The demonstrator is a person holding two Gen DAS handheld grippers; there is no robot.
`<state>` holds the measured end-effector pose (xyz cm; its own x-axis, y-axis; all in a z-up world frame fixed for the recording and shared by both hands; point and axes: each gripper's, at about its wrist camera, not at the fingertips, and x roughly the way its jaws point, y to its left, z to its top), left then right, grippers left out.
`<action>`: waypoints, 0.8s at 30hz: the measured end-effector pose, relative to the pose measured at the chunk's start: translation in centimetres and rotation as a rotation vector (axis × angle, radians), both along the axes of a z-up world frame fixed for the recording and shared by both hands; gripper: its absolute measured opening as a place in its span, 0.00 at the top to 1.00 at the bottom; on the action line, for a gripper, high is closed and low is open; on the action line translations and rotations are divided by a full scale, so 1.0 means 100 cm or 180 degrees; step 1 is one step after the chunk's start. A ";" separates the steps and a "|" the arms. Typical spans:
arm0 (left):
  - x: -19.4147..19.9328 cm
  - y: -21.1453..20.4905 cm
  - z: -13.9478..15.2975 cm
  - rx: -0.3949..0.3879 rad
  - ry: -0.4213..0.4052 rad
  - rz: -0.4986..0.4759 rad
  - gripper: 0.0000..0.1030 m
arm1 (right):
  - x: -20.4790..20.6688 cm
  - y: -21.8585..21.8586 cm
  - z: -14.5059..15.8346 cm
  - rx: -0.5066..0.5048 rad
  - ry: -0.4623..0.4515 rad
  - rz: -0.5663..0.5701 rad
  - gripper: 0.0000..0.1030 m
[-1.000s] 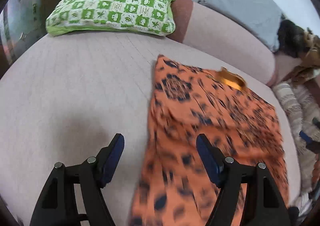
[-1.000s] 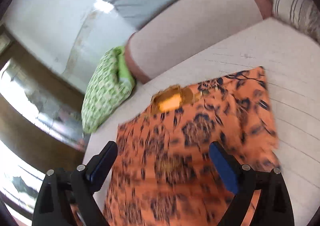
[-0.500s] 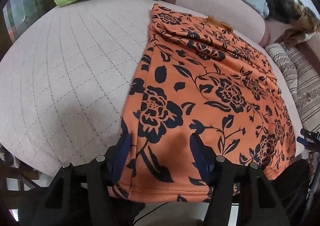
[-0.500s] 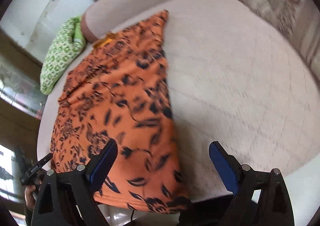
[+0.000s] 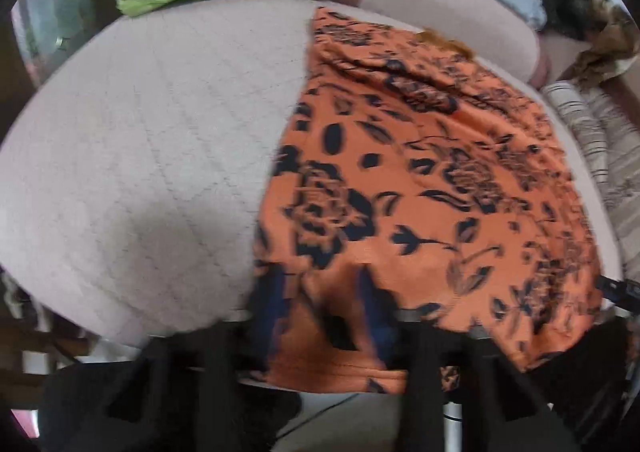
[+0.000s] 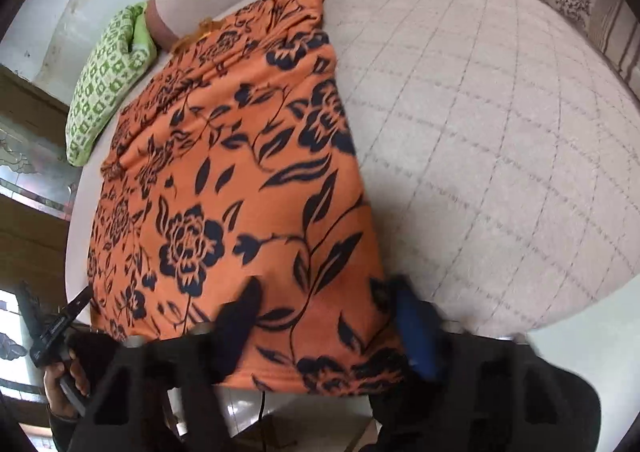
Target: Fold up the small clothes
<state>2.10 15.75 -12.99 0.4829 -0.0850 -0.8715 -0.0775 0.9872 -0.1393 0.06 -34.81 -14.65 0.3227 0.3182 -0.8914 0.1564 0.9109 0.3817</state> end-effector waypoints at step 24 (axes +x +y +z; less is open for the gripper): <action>-0.011 0.008 0.015 -0.0257 -0.0130 0.0075 0.48 | -0.026 -0.003 0.021 0.0131 -0.0236 -0.0186 0.15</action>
<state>1.01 16.60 -11.52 0.5207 -0.1424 -0.8418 -0.0932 0.9706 -0.2219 -2.57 -35.10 -12.52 0.4064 0.3327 -0.8510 0.1788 0.8844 0.4311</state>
